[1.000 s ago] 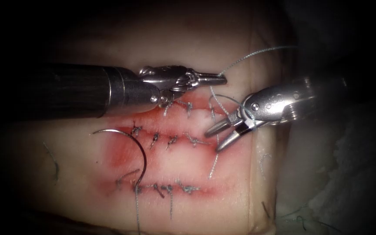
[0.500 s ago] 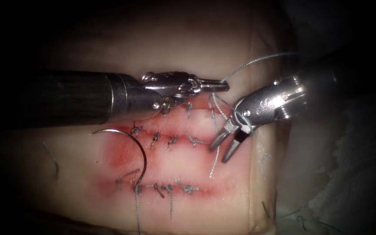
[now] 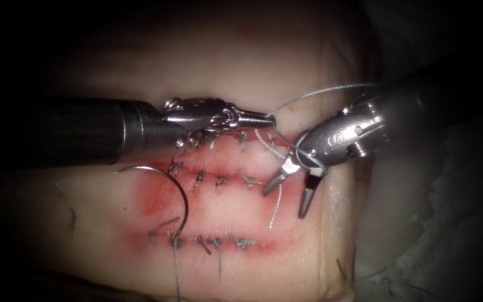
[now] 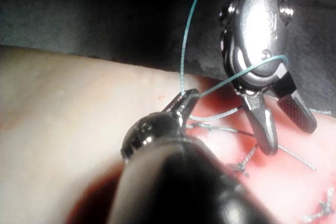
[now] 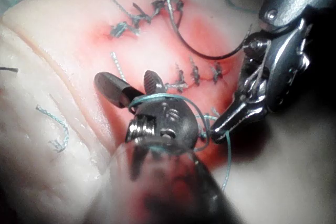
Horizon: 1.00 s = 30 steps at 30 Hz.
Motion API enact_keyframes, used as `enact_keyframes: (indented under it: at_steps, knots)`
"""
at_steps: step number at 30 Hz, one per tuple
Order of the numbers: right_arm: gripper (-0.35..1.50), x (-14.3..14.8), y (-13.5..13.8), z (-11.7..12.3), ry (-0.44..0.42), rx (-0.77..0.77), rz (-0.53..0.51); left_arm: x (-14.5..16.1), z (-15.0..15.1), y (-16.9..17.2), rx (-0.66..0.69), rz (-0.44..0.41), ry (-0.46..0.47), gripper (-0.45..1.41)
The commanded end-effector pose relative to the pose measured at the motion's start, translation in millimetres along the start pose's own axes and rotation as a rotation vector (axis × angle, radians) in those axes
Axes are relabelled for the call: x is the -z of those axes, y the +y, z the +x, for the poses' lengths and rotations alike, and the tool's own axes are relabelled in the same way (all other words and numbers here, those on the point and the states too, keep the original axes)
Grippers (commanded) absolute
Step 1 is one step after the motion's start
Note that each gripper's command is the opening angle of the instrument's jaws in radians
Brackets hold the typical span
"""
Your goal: Wound Closure
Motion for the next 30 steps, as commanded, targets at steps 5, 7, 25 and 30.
enact_keyframes:
  at_steps: [5,7,25,30]
  knots:
    - [0.63,-0.5,-1.2,0.0,0.03,0.003,-0.009,-0.4,0.0,0.9,-0.007,0.01,0.006,-0.45]
    - [0.54,-0.6,-1.3,0.0,0.039,0.0,-0.011,-0.4,0.0,0.9,-0.007,0.011,0.007,-0.45]
    - [-0.35,-1.4,-1.3,1.1,0.082,0.023,-0.036,-0.4,0.3,0.8,-0.009,0.019,0.014,-0.45]
    - [-0.35,0.2,-1.6,0.4,0.083,0.03,0.075,0.1,0.9,0.8,-0.004,-0.005,0.034,-0.45]
